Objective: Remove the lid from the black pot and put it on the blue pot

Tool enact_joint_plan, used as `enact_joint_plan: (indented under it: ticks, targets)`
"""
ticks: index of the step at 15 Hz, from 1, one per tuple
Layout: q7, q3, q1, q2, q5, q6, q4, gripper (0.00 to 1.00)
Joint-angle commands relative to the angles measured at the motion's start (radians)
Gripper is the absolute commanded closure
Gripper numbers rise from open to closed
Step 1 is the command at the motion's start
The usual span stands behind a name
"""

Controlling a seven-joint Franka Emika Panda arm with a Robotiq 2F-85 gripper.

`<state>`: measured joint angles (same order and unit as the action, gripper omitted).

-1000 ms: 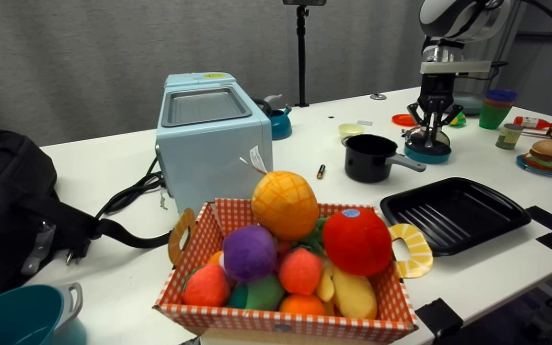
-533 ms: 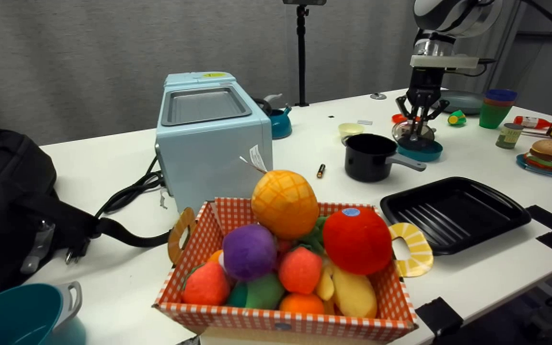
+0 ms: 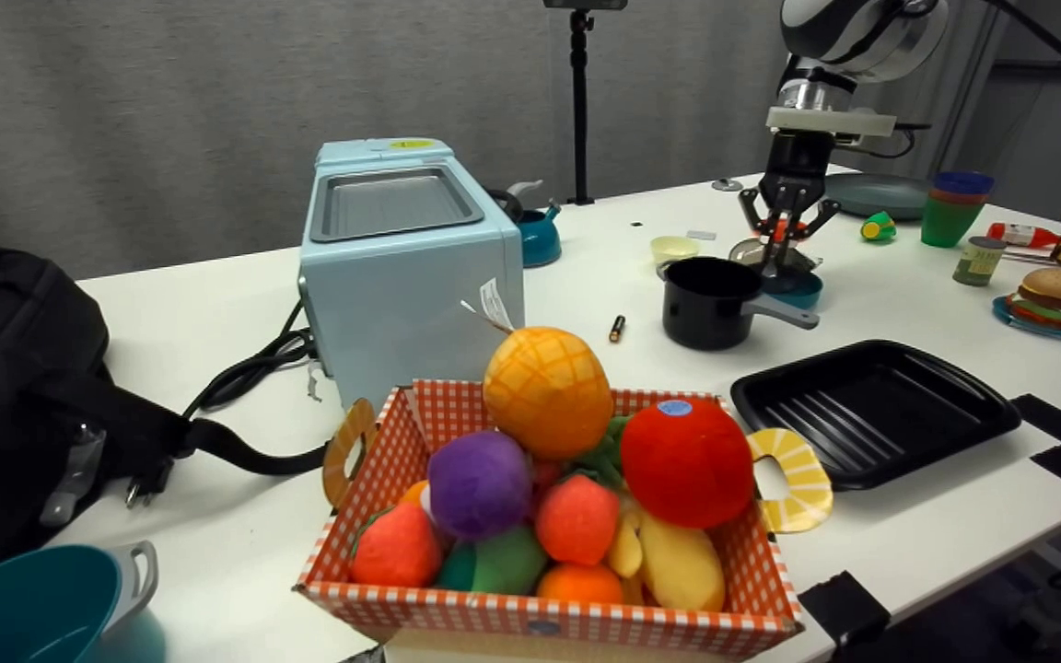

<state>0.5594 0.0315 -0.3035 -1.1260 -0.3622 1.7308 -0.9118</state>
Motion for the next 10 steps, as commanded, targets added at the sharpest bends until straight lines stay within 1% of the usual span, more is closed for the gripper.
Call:
enact_joint_plan:
  ticks: [1, 6, 7, 8, 9, 10]
  targets:
    - [0.025, -0.024, -0.024, -0.028, -0.039, -0.046, 0.058, 0.96]
    - [0.033, -0.026, -0.039, -0.024, -0.055, -0.081, 0.042, 0.96]
    - [0.038, -0.027, -0.042, -0.026, -0.058, -0.096, 0.042, 0.89]
    - [0.042, -0.027, -0.043, -0.027, -0.06, -0.111, 0.041, 0.6]
    - [0.046, -0.027, -0.044, -0.03, -0.061, -0.124, 0.042, 0.6]
    - [0.047, -0.026, -0.046, -0.034, -0.062, -0.133, 0.046, 0.53]
